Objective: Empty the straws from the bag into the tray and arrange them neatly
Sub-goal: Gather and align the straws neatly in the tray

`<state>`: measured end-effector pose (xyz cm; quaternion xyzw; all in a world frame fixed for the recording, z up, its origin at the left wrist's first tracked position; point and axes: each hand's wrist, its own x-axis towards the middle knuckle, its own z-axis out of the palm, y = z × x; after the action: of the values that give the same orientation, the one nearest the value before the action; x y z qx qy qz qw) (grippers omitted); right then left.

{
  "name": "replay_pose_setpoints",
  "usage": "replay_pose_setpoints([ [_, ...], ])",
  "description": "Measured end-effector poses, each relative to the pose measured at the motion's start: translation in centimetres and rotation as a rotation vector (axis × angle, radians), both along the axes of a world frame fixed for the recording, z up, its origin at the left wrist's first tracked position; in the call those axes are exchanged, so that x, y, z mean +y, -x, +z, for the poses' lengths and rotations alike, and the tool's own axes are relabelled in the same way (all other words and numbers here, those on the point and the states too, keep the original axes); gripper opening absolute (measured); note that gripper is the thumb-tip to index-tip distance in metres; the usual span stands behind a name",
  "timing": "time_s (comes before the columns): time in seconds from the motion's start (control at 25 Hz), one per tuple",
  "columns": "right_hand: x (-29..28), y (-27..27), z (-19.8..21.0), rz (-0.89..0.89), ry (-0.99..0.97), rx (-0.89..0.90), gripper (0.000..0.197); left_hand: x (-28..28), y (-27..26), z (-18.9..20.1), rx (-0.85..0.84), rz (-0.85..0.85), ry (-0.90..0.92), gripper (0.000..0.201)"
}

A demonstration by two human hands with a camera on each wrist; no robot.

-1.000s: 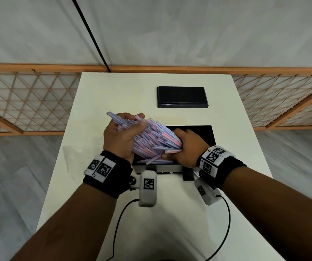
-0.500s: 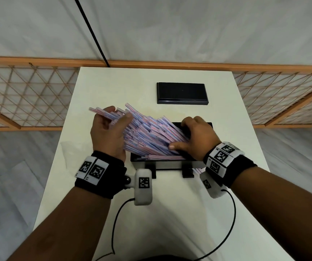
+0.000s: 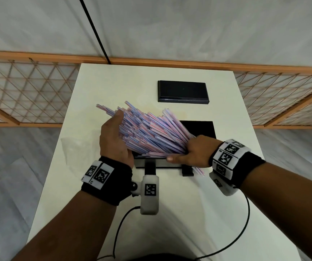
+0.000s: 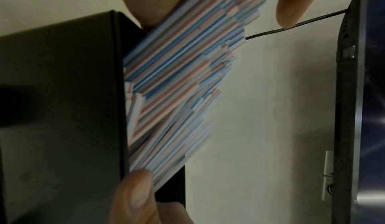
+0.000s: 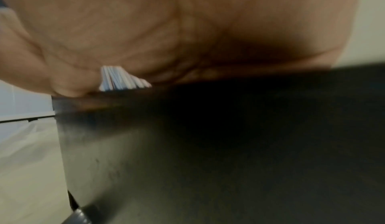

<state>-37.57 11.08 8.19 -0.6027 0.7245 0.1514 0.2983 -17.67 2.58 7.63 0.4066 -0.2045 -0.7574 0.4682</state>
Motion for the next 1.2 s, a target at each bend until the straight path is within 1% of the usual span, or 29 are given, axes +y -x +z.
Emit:
replay_pose_setpoints([
  [0.04, -0.2, -0.1, -0.2, -0.009, -0.032, -0.016, 0.074, 0.1, 0.0, 0.0, 0.002, 0.013, 0.002, 0.051],
  [0.12, -0.5, -0.2, -0.5, -0.017, -0.088, -0.045, 0.075, 0.4, 0.2, -0.2, -0.020, 0.063, -0.019, 0.080],
  [0.16, -0.5, -0.2, -0.7, -0.008, -0.118, -0.040, 0.078, 0.5, 0.3, -0.2, -0.027, 0.090, -0.028, 0.083],
  [0.2, -0.5, -0.3, -0.7, 0.000, -0.146, -0.027, 0.080, 0.5, 0.3, -0.3, -0.029, 0.103, -0.030, 0.077],
  [0.24, -0.6, -0.4, -0.8, 0.001, -0.175, -0.010, 0.079, 0.6, 0.4, -0.4, -0.031, 0.111, -0.032, 0.066],
  [0.32, -1.0, -0.7, -0.8, -0.007, -0.211, 0.016, 0.072, 0.6, 0.5, -0.4, -0.047, 0.144, -0.048, 0.047],
  [0.36, -1.3, -0.7, -0.9, -0.012, -0.206, 0.025, 0.069, 0.6, 0.5, -0.3, -0.051, 0.155, -0.050, 0.043],
  [0.48, -1.7, -0.4, -1.4, -0.021, -0.149, 0.037, 0.061, 0.6, 0.6, -0.4, -0.051, 0.158, -0.044, 0.040],
  [0.72, -1.7, -0.7, -1.7, -0.047, -0.140, -0.070, 0.050, 0.5, 0.6, -0.5, -0.083, 0.155, -0.053, 0.048],
  [0.76, -1.7, -0.7, -1.8, -0.044, -0.129, -0.089, 0.049, 0.5, 0.6, -0.4, -0.083, 0.159, -0.052, 0.052],
  [0.84, -1.7, -0.7, -1.9, -0.032, -0.101, -0.124, 0.050, 0.6, 0.6, -0.2, -0.093, 0.157, -0.042, 0.065],
  [0.88, -1.7, -0.7, -1.9, -0.032, -0.082, -0.144, 0.046, 0.6, 0.6, -0.2, -0.094, 0.155, -0.034, 0.068],
  [0.96, -1.5, -0.8, -1.5, -0.017, -0.050, -0.185, 0.031, 0.6, 0.6, -0.2, -0.097, 0.157, -0.016, 0.059],
  [1.0, -1.4, -0.8, -1.5, -0.009, -0.029, -0.210, 0.030, 0.6, 0.6, -0.4, -0.112, 0.156, -0.003, 0.058],
  [1.04, -1.3, -0.8, -1.5, -0.016, -0.005, -0.247, 0.033, 0.6, 0.6, -0.5, -0.135, 0.147, 0.013, 0.064],
  [1.16, -1.1, -1.1, -1.3, -0.112, 0.099, -0.405, 0.055, 0.6, 0.8, -0.6, -0.243, 0.103, 0.077, 0.085],
  [1.2, -1.1, -1.2, -1.3, -0.139, 0.140, -0.445, 0.056, 0.7, 0.9, -0.5, -0.263, 0.088, 0.107, 0.090],
])
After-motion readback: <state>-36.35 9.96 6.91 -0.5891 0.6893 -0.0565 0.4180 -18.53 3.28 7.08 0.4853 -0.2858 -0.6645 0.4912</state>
